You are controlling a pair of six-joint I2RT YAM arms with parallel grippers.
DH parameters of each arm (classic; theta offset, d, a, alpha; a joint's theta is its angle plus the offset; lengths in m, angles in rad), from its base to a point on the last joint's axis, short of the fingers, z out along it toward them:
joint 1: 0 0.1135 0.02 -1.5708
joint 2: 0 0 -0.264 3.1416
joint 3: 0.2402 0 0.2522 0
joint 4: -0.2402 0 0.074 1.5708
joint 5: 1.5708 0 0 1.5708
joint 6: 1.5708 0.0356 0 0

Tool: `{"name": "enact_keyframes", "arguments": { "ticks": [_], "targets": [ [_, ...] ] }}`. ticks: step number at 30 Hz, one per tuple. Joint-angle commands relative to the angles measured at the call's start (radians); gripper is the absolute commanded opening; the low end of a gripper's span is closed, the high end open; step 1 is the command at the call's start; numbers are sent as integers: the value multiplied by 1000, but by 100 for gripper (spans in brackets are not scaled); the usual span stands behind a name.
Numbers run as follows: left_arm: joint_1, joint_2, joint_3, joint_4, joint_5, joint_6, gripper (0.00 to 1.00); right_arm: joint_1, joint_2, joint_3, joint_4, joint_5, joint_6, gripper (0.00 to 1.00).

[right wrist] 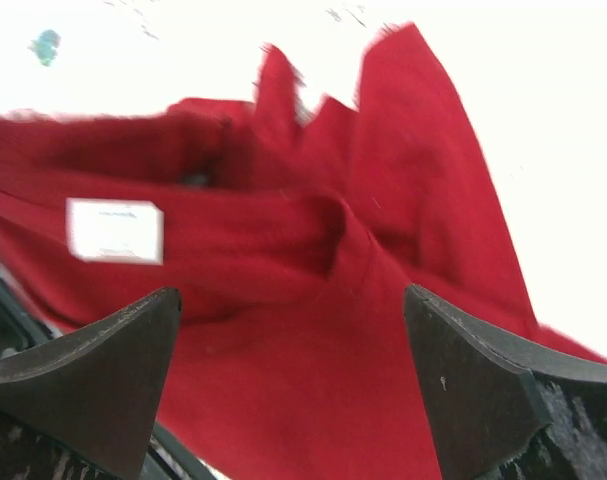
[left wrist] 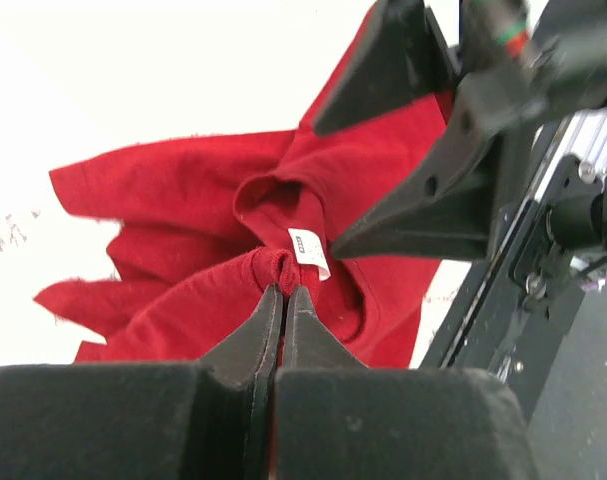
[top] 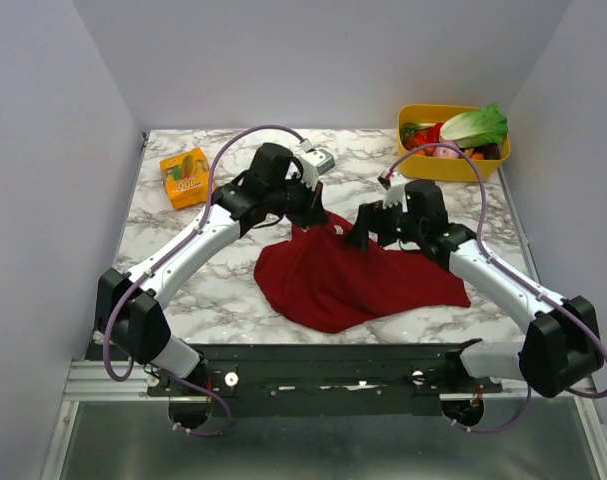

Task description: Pin the brooch onto the clothing

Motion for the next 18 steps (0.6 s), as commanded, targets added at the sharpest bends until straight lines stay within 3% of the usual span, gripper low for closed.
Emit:
{"name": "enact_keyframes", "arguments": {
  "ticks": [1,6,12,13,16,18],
  "targets": [
    [-6,-55,-48,-58,-24,20,0,-4,59,-14,176,-167,-39,100],
    [-4,-144,-76,-8,-113,-9,0,-4,131,-40,184,-395,-71,93],
    [3,-207,-67,7,-153,-21,0,-3,124,-143,193,-492,-70,79],
    [3,-206,-65,5,-148,-23,0,-3,125,-150,193,-502,-70,56],
    [3,-206,-59,-4,-144,-35,0,-4,124,-155,185,-506,-50,9],
    [5,-215,-51,-10,-169,-47,0,-3,63,-138,170,-445,-27,3]
  ]
}}
